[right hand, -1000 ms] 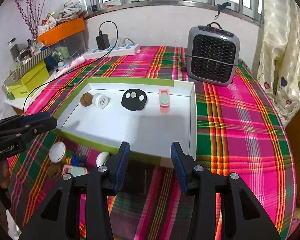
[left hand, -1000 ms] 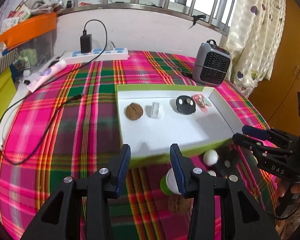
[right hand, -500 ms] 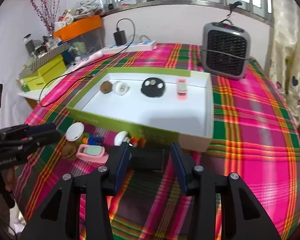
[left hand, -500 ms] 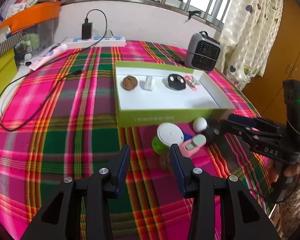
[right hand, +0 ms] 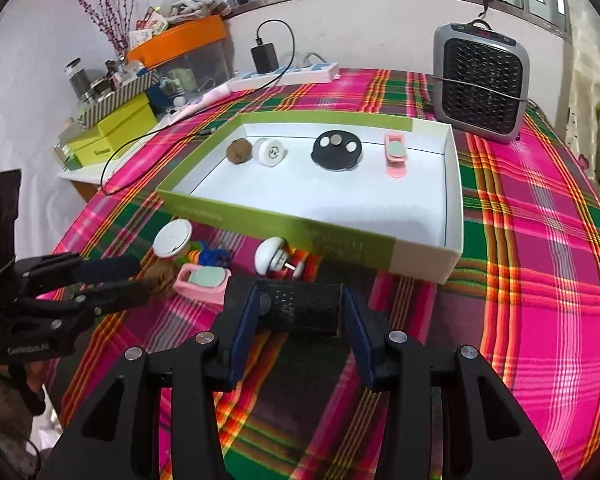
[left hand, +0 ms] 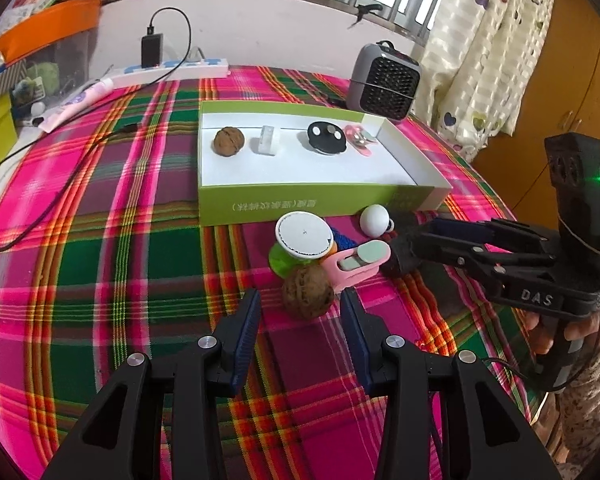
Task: Organize objects
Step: 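Move the right tool to the black flashlight while the left tool approaches the walnut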
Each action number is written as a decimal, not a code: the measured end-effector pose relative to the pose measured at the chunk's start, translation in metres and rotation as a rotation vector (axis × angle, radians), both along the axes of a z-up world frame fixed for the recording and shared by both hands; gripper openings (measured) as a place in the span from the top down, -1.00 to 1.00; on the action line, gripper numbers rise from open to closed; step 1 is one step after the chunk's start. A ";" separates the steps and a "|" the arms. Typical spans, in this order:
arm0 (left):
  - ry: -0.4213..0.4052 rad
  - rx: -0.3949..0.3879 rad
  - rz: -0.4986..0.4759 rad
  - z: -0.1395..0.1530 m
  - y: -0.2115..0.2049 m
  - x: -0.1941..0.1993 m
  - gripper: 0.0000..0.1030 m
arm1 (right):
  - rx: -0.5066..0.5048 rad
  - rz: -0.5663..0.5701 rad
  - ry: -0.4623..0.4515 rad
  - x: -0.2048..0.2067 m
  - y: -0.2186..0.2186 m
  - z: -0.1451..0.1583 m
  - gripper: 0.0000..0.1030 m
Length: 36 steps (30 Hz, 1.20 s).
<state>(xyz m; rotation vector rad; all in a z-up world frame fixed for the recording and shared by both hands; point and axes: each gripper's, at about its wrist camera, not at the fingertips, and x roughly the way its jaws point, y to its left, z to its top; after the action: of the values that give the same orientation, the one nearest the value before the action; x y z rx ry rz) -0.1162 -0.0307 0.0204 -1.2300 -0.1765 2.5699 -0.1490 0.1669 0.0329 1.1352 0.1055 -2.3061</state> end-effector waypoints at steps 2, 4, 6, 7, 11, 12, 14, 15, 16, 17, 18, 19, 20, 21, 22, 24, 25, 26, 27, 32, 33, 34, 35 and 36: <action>-0.002 0.000 -0.001 -0.001 0.001 0.000 0.24 | 0.010 0.006 -0.001 0.003 -0.001 0.000 0.14; -0.003 0.001 -0.004 -0.001 0.001 0.000 0.23 | 0.016 0.016 -0.006 0.007 -0.002 -0.001 0.14; -0.003 -0.001 -0.005 -0.001 0.002 0.000 0.23 | 0.022 0.030 -0.015 0.012 -0.003 -0.003 0.14; -0.006 -0.001 -0.003 -0.001 0.002 0.000 0.23 | 0.025 0.037 -0.016 0.014 -0.005 -0.004 0.14; -0.011 -0.006 0.004 -0.004 0.001 -0.002 0.23 | 0.029 0.068 -0.017 0.025 -0.007 -0.004 0.14; -0.011 -0.005 0.004 -0.004 0.000 -0.002 0.23 | 0.021 0.082 -0.024 0.027 -0.007 -0.003 0.14; -0.013 -0.005 0.011 -0.005 -0.001 -0.003 0.23 | 0.016 0.100 -0.023 0.029 -0.008 -0.002 0.14; -0.012 -0.005 0.009 -0.005 -0.001 -0.003 0.23 | 0.030 0.099 -0.003 0.031 -0.008 0.000 0.14; -0.015 -0.005 0.009 -0.005 -0.001 -0.003 0.23 | 0.044 0.092 0.017 0.032 -0.007 0.002 0.14; -0.017 -0.005 0.010 -0.006 -0.001 -0.004 0.23 | 0.051 0.088 0.031 0.033 -0.007 0.003 0.14; -0.017 -0.005 0.008 -0.006 -0.001 -0.004 0.23 | 0.053 0.085 0.041 0.033 -0.007 0.003 0.14; -0.019 -0.005 0.005 -0.006 -0.001 -0.004 0.23 | 0.054 0.083 0.042 0.031 -0.007 0.003 0.14; -0.021 -0.005 0.004 -0.007 0.000 -0.004 0.23 | 0.058 0.085 0.042 0.030 -0.008 0.003 0.14; -0.021 -0.005 0.002 -0.007 0.001 -0.005 0.23 | 0.062 0.090 0.044 0.029 -0.009 0.003 0.14; -0.020 -0.006 -0.001 -0.008 0.001 -0.005 0.21 | 0.067 0.094 0.049 0.027 -0.011 0.002 0.09; -0.017 -0.008 -0.005 -0.008 0.003 -0.007 0.16 | 0.073 0.096 0.049 0.023 -0.013 0.000 -0.03; -0.017 -0.009 -0.006 -0.008 0.003 -0.008 0.16 | 0.072 0.102 0.045 0.021 -0.015 -0.001 -0.04; -0.017 -0.011 -0.005 -0.007 0.004 -0.009 0.16 | 0.072 0.103 0.043 0.019 -0.017 -0.001 -0.04; -0.017 -0.012 -0.006 -0.008 0.004 -0.010 0.16 | 0.074 0.102 0.042 0.018 -0.018 -0.002 -0.04; -0.014 -0.022 -0.002 -0.007 0.006 -0.012 0.16 | 0.104 0.123 0.035 0.013 -0.025 -0.008 -0.04; -0.012 -0.024 -0.004 -0.007 0.006 -0.013 0.16 | 0.108 0.126 0.031 0.013 -0.025 -0.009 -0.04; -0.011 -0.026 -0.006 -0.007 0.006 -0.013 0.16 | 0.112 0.128 0.027 0.012 -0.026 -0.011 -0.04; -0.010 -0.026 -0.007 -0.007 0.006 -0.013 0.16 | 0.117 0.128 0.025 0.011 -0.027 -0.012 -0.04; -0.012 -0.026 -0.006 -0.007 0.006 -0.013 0.16 | 0.122 0.126 0.023 0.011 -0.027 -0.014 -0.04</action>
<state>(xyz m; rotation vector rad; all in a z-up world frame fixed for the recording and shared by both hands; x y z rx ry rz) -0.1293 -0.0244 0.0133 -1.2529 -0.1421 2.5680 -0.1385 0.1395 0.0192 1.1287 0.3215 -2.2265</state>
